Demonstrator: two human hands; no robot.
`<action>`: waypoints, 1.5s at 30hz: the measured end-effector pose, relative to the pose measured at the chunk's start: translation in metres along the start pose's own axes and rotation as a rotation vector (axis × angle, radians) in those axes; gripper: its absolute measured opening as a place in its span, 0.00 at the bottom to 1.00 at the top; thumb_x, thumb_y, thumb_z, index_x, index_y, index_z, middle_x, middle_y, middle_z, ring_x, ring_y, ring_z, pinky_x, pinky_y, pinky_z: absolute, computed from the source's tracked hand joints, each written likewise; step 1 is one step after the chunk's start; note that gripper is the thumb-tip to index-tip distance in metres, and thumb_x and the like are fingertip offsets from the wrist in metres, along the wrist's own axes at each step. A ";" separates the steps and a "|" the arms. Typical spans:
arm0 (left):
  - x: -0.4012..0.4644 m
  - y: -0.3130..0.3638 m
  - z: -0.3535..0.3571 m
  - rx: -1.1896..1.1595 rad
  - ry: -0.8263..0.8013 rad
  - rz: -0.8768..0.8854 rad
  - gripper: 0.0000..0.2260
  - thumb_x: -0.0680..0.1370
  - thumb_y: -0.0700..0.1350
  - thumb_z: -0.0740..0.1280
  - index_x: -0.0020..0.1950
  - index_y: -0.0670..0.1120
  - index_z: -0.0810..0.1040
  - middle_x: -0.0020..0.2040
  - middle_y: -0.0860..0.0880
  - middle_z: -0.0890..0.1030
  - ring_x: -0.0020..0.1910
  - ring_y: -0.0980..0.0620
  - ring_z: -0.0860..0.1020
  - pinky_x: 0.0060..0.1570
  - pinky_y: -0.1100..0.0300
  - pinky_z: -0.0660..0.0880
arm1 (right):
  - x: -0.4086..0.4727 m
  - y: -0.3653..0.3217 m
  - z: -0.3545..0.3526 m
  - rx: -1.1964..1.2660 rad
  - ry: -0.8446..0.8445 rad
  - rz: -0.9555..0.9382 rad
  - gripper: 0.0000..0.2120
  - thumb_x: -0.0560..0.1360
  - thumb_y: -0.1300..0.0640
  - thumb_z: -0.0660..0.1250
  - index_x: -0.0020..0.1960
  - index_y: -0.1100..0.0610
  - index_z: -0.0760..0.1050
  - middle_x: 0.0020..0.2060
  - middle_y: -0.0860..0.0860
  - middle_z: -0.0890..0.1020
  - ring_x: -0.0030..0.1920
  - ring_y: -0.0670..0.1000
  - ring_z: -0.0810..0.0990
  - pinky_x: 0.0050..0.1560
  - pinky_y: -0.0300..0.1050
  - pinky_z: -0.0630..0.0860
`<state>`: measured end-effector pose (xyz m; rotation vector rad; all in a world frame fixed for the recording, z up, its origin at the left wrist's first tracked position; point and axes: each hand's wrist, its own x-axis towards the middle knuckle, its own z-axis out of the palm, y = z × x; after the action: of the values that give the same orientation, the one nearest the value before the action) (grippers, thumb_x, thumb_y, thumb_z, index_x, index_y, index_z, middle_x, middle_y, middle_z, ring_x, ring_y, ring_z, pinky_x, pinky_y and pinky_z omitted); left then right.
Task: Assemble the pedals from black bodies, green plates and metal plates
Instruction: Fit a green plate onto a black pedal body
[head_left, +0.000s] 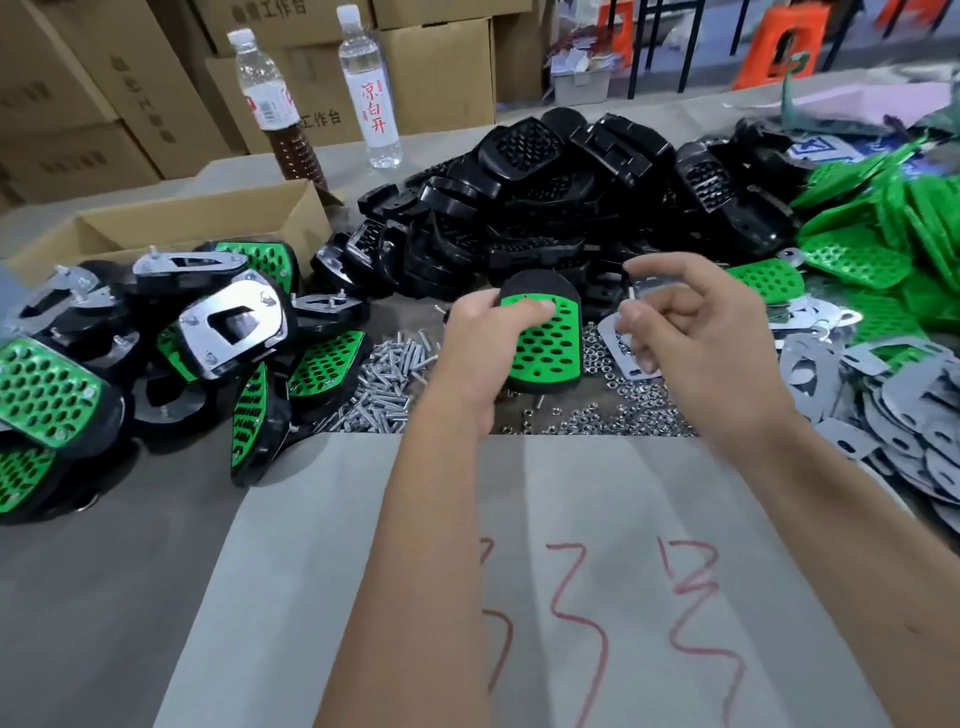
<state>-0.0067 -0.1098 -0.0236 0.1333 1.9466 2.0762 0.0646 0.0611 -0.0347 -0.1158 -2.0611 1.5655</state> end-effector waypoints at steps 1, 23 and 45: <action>0.000 -0.001 0.003 0.041 -0.013 0.015 0.05 0.77 0.40 0.73 0.51 0.45 0.86 0.43 0.48 0.87 0.40 0.50 0.86 0.38 0.53 0.83 | -0.001 0.001 -0.001 0.065 0.012 0.041 0.09 0.79 0.65 0.71 0.56 0.54 0.81 0.35 0.50 0.85 0.29 0.46 0.78 0.32 0.38 0.74; -0.004 -0.007 0.023 0.464 0.036 0.425 0.08 0.74 0.44 0.73 0.50 0.42 0.81 0.42 0.47 0.84 0.44 0.44 0.82 0.48 0.42 0.81 | 0.002 -0.001 -0.007 -0.132 -0.068 -0.058 0.05 0.78 0.63 0.74 0.44 0.58 0.85 0.31 0.49 0.80 0.32 0.49 0.81 0.31 0.43 0.83; -0.007 -0.011 0.029 0.256 -0.009 0.286 0.12 0.71 0.42 0.73 0.52 0.39 0.84 0.46 0.36 0.85 0.43 0.42 0.83 0.49 0.36 0.82 | 0.005 0.003 -0.009 0.218 -0.055 0.092 0.08 0.78 0.62 0.75 0.40 0.61 0.82 0.28 0.54 0.81 0.27 0.49 0.78 0.28 0.43 0.81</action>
<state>0.0091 -0.0837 -0.0312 0.5005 2.2948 1.9704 0.0635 0.0714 -0.0337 -0.0888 -1.9351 1.8576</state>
